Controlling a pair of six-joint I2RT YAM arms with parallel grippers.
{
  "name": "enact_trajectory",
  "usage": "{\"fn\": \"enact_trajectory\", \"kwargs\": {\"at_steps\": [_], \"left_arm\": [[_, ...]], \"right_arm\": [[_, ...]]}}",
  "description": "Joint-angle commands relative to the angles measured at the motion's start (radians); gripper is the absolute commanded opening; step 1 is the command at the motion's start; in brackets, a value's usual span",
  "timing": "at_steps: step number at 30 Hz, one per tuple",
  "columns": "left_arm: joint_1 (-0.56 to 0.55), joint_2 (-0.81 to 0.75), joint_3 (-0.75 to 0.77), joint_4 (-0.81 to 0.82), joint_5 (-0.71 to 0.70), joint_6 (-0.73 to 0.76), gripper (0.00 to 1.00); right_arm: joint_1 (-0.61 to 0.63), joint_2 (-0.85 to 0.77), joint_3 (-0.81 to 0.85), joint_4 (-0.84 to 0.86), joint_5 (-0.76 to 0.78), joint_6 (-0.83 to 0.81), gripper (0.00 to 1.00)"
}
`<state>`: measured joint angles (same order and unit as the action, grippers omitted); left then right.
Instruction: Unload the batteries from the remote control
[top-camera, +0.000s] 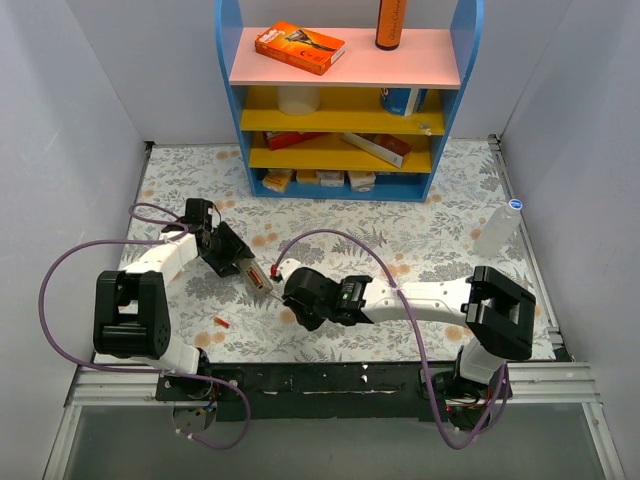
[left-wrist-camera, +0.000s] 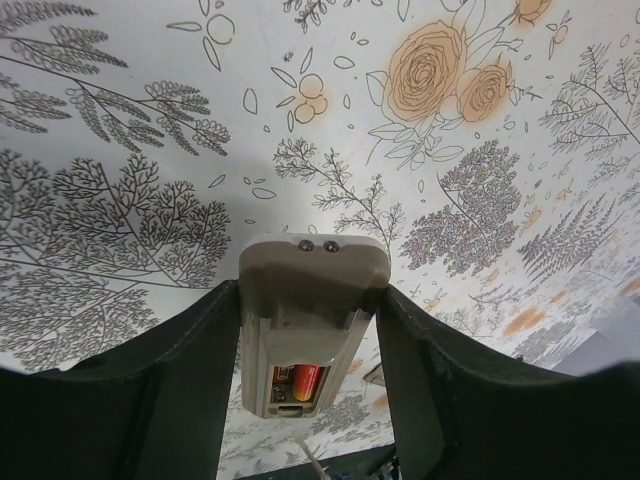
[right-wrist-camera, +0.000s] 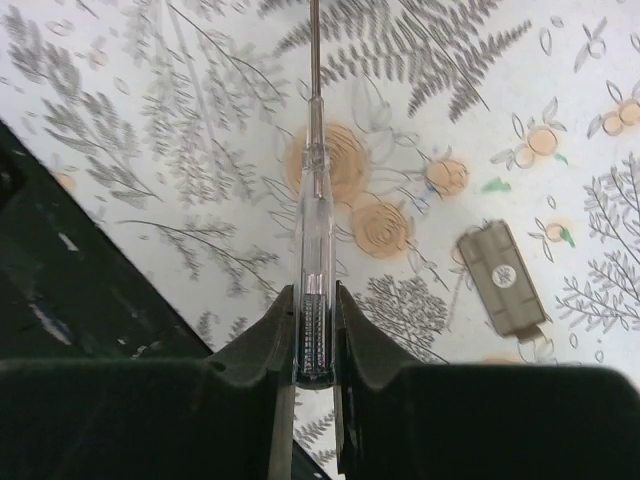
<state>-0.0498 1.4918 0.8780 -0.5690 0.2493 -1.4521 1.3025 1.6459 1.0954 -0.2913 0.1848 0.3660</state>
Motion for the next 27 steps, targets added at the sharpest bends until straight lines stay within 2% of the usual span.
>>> {"fn": "enact_trajectory", "kwargs": {"at_steps": [1, 4, 6, 11, 13, 16, 20, 25, 27], "left_arm": [[-0.038, -0.048, -0.034, 0.095, 0.036, -0.105, 0.04], [-0.062, -0.047, -0.051, 0.1, 0.022, -0.129, 0.13], [-0.065, -0.047, -0.074, 0.1, 0.012, -0.137, 0.26], [-0.07, -0.064, -0.117, 0.104, -0.019, -0.148, 0.4], [-0.07, -0.064, -0.116, 0.103, -0.025, -0.145, 0.52], [-0.07, -0.059, -0.109, 0.092, -0.028, -0.143, 0.58], [-0.07, -0.062, -0.094, 0.066, -0.031, -0.139, 0.8], [-0.07, -0.09, -0.083, 0.038, -0.051, -0.108, 0.82], [-0.07, -0.093, -0.036, 0.012, -0.093, -0.064, 0.82]], "right_arm": [[-0.023, 0.009, -0.043, 0.106, 0.01, -0.009, 0.01], [-0.025, 0.028, -0.025, 0.112, 0.004, -0.015, 0.01], [-0.025, 0.034, -0.013, 0.115, -0.005, -0.019, 0.01], [-0.025, 0.043, -0.002, 0.103, -0.021, -0.018, 0.01], [-0.023, 0.042, 0.0, 0.103, -0.034, -0.01, 0.01], [-0.023, 0.045, 0.003, 0.104, -0.05, -0.002, 0.01], [-0.025, 0.063, 0.024, 0.11, -0.071, -0.001, 0.01], [-0.022, 0.103, 0.049, 0.119, -0.108, 0.001, 0.01], [-0.022, 0.123, 0.066, 0.107, -0.11, -0.001, 0.01]]}}
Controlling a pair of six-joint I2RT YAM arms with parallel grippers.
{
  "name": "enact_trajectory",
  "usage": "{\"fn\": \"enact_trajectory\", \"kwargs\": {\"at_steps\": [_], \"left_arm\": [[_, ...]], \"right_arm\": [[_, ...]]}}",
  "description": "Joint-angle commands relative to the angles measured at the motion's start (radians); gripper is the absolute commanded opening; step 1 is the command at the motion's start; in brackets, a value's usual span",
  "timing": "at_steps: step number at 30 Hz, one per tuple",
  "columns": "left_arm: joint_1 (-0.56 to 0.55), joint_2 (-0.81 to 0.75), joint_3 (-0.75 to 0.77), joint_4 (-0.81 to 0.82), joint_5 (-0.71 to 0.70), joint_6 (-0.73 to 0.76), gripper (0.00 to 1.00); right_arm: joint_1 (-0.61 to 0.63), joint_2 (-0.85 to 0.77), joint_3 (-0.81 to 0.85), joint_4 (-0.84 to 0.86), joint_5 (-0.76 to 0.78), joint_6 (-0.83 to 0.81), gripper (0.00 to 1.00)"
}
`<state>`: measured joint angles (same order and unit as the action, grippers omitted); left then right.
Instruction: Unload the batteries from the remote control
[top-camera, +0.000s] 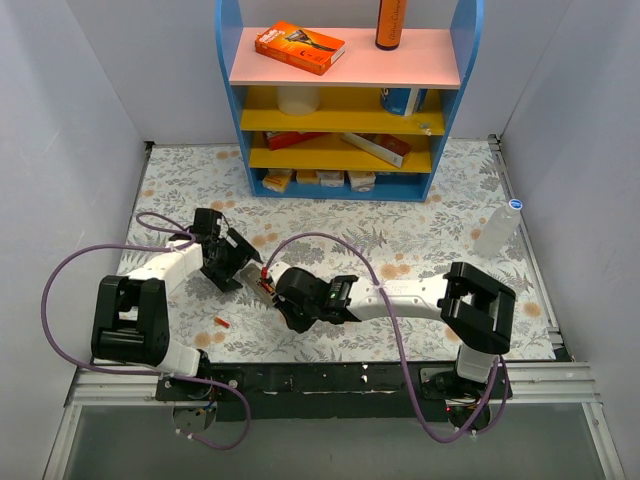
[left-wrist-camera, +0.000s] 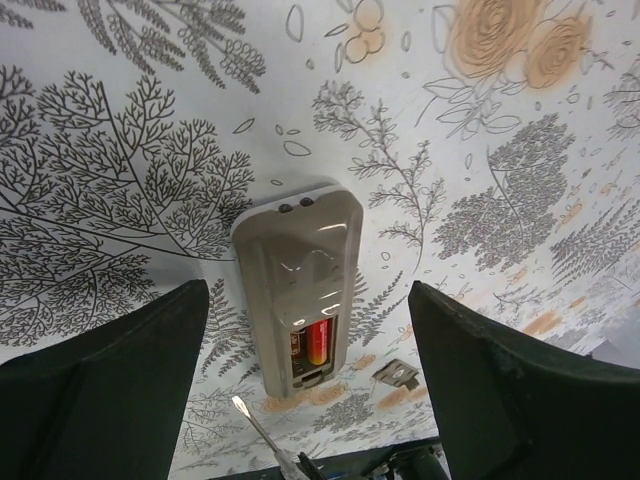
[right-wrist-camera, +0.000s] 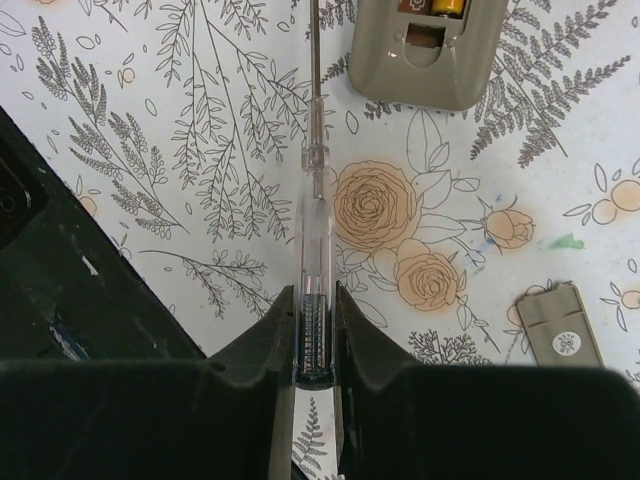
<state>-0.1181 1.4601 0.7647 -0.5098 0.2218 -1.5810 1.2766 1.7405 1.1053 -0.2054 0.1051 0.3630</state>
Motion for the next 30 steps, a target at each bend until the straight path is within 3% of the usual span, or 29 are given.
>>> {"fn": "enact_trajectory", "kwargs": {"at_steps": [1, 6, 11, 14, 20, 26, 30], "left_arm": [[-0.002, -0.054, 0.1, -0.052, -0.068, 0.088, 0.82], [-0.002, -0.001, 0.232, -0.144, -0.146, 0.217, 0.81], [-0.002, 0.046, 0.274, -0.156, -0.128, 0.325, 0.76], [-0.002, 0.068, 0.248, -0.139, -0.081, 0.364, 0.67], [-0.003, 0.095, 0.156, -0.082, 0.074, 0.381, 0.59], [-0.009, 0.097, 0.085, 0.007, 0.259, 0.362, 0.56], [-0.009, 0.115, 0.079, 0.054, 0.304, 0.351, 0.56]], "right_arm": [[0.004, 0.036, 0.06, 0.015, -0.01, 0.002, 0.01], [-0.016, 0.079, 0.068, -0.032, 0.076, -0.006, 0.01], [-0.066, 0.028, -0.016, -0.02, 0.119, 0.005, 0.01], [-0.106, -0.01, -0.056, -0.005, 0.134, -0.016, 0.01], [-0.171, -0.024, -0.026, -0.049, 0.136, -0.094, 0.01], [-0.174, -0.103, -0.004, -0.172, 0.12, -0.163, 0.01], [-0.183, -0.144, -0.001, -0.221, 0.131, -0.26, 0.01]]}}
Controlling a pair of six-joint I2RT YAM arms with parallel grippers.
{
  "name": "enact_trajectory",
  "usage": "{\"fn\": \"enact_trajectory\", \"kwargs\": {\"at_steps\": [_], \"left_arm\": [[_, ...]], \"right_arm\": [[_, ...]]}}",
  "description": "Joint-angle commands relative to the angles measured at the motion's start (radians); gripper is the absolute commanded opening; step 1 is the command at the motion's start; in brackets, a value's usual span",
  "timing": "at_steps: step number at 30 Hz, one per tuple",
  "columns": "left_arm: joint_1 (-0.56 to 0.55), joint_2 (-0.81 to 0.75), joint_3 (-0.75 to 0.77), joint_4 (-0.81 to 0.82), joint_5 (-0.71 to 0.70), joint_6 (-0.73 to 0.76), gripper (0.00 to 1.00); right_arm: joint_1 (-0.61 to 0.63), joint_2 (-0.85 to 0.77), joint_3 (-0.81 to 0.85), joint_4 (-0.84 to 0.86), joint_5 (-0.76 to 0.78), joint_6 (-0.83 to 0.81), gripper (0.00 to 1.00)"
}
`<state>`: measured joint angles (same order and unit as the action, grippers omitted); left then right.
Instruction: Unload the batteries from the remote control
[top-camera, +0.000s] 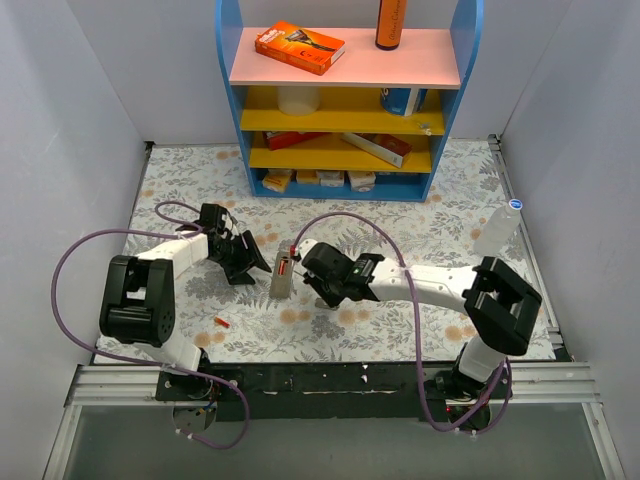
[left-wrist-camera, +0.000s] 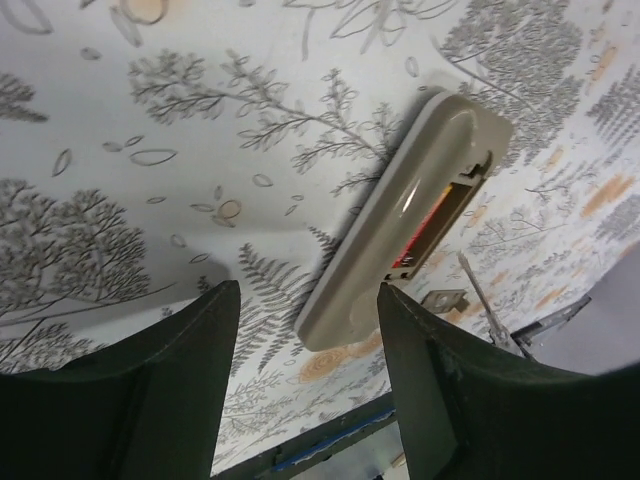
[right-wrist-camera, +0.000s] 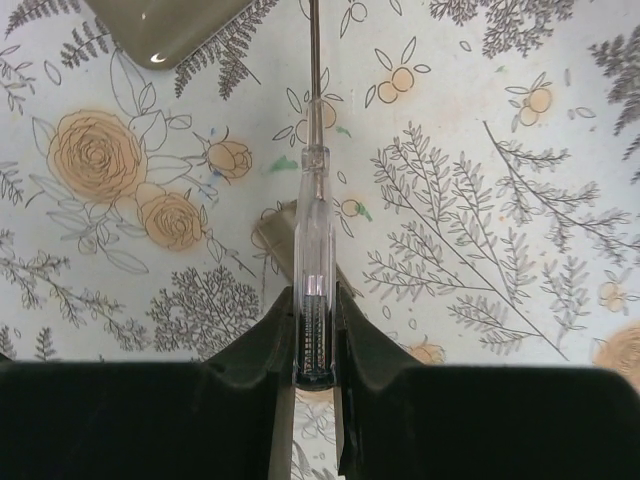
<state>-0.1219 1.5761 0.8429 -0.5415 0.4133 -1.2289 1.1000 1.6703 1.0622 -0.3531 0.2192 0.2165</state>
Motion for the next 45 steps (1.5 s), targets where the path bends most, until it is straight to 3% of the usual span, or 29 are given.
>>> {"fn": "enact_trajectory", "kwargs": {"at_steps": [1, 4, 9, 21, 33, 45], "left_arm": [[-0.005, 0.018, 0.019, 0.097, 0.117, 0.0, 0.54], [-0.005, 0.051, 0.053, 0.107, 0.116, -0.003, 0.51], [-0.005, 0.116, 0.077, 0.127, 0.125, -0.007, 0.46], [-0.004, 0.196, 0.065, 0.216, 0.335, -0.009, 0.32], [-0.004, 0.194, 0.053, 0.242, 0.375, -0.007, 0.32], [0.005, 0.18, 0.061, 0.232, 0.314, -0.014, 0.3]], "right_arm": [[-0.011, -0.072, 0.057, -0.093, 0.02, -0.135, 0.01], [-0.022, -0.044, 0.113, -0.125, -0.021, -0.213, 0.01], [-0.022, 0.016, 0.192, -0.198, 0.035, -0.316, 0.01], [-0.012, 0.114, 0.338, -0.257, 0.112, -0.47, 0.01], [0.004, 0.226, 0.456, -0.366, 0.131, -0.502, 0.01], [0.004, 0.241, 0.478, -0.399, 0.141, -0.508, 0.01]]}}
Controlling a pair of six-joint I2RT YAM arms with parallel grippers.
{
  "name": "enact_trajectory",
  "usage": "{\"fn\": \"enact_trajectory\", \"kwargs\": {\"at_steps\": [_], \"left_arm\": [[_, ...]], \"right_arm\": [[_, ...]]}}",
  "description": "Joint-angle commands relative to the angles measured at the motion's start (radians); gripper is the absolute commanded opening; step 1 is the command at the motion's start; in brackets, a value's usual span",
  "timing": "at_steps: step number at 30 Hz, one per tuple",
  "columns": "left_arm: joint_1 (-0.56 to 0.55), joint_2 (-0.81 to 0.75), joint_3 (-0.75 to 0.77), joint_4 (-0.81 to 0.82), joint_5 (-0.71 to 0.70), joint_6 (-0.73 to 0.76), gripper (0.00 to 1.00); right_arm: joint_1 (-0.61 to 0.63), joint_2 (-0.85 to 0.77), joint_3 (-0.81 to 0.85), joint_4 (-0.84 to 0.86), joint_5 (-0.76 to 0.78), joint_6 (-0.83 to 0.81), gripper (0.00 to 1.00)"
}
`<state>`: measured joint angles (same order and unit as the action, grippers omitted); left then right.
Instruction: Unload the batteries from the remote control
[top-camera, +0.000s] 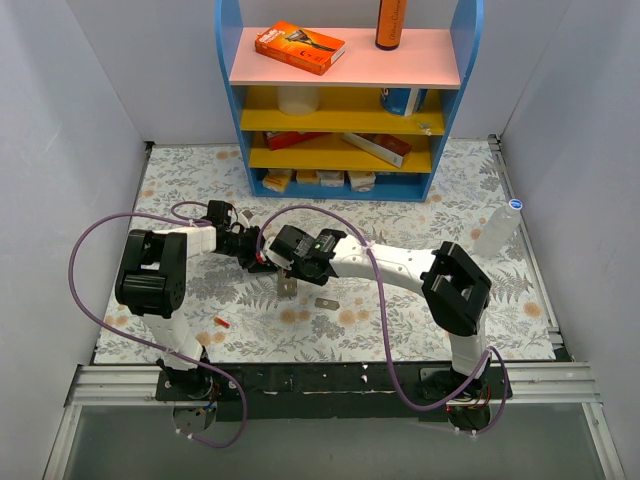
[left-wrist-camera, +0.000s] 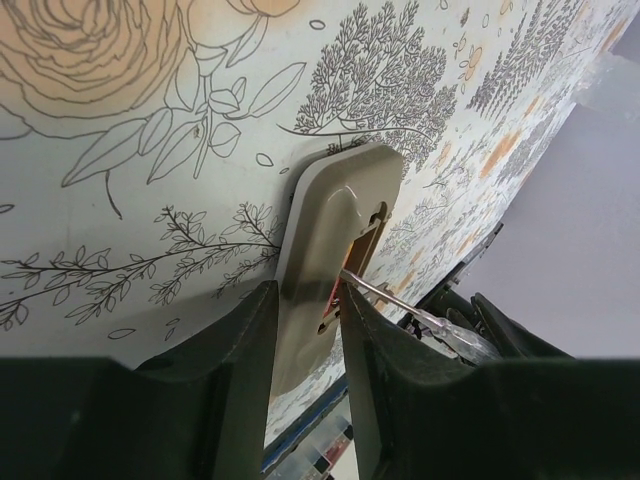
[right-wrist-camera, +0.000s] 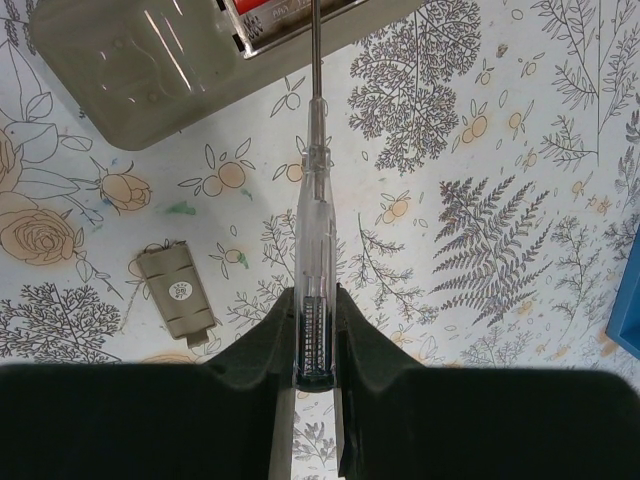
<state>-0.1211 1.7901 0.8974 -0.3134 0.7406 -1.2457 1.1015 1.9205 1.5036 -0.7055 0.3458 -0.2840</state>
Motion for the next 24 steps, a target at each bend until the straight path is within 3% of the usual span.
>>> {"fn": "enact_trajectory", "kwargs": {"at_steps": [1, 24], "left_arm": [[0.005, -0.031, 0.006, 0.004, -0.012, 0.003, 0.3], [0.005, -0.005, 0.0, 0.019, 0.002, -0.006, 0.25]], "right_arm": [[0.003, -0.018, 0.04, -0.046, 0.016, -0.006, 0.01], [0.006, -0.06, -0.02, -0.028, 0.035, 0.008, 0.01]]}}
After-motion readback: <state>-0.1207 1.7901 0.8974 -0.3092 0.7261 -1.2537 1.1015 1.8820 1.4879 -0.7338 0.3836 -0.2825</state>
